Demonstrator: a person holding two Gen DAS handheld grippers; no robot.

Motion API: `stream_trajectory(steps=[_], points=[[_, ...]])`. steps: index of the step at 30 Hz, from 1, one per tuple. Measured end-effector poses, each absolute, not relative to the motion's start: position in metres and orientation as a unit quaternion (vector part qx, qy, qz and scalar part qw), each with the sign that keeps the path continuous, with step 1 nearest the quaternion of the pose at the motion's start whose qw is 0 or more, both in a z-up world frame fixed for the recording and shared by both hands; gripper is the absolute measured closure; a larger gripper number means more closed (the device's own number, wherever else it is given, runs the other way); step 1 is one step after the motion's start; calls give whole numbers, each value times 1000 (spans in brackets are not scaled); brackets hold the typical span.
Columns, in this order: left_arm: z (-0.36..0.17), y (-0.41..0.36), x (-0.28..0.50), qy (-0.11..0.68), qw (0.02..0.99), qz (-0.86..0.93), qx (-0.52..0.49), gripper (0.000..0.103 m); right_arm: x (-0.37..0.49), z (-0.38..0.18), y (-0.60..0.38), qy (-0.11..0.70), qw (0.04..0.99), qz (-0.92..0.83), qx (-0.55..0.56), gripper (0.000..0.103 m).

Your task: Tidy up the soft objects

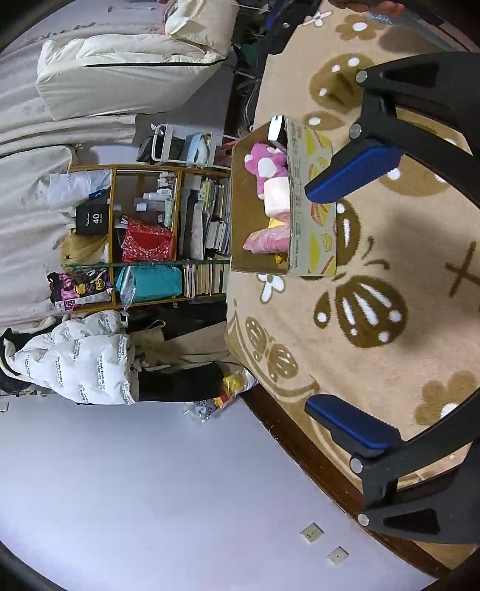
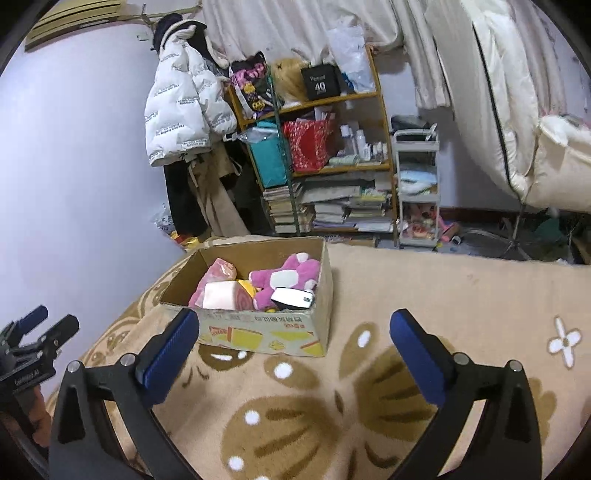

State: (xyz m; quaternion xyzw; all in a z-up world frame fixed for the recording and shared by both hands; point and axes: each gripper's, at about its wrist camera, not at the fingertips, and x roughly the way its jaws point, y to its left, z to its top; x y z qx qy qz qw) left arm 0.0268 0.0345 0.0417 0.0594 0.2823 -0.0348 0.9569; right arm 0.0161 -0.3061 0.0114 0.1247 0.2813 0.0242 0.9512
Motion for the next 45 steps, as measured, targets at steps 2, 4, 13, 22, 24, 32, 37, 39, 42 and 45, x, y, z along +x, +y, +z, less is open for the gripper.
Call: stream_trajectory(steps=[2,4,13,22,24,32,37,39,42,45], points=[[44,34,22,279,958,-37,59,1,5,14,-303,272,956,21,108,0],[47,33,16,271,960,-32,65,1,-2,16,-301,266,959,20,99,0],[50,30,6,268,960,-37,75,1,-13,9,-294,282,956,24,77,0],[46,27,12,267,960,-39,79,1,-10,1,-295,294,952,15,83,0],[45,27,14,267,959,-40,81,1,-10,0,-296,294,952,13,86,0],[40,29,19,273,957,-45,84,1,-9,0,-297,293,952,11,87,0],[36,28,20,276,956,-46,88,1,-9,0,-296,293,952,13,88,0],[35,27,19,275,956,-46,92,1,-8,-1,-297,296,951,15,88,0],[35,26,18,275,956,-46,93,1,-7,-3,-299,299,950,12,87,0],[35,25,18,276,956,-46,92,1,-6,-3,-299,297,951,12,86,0]])
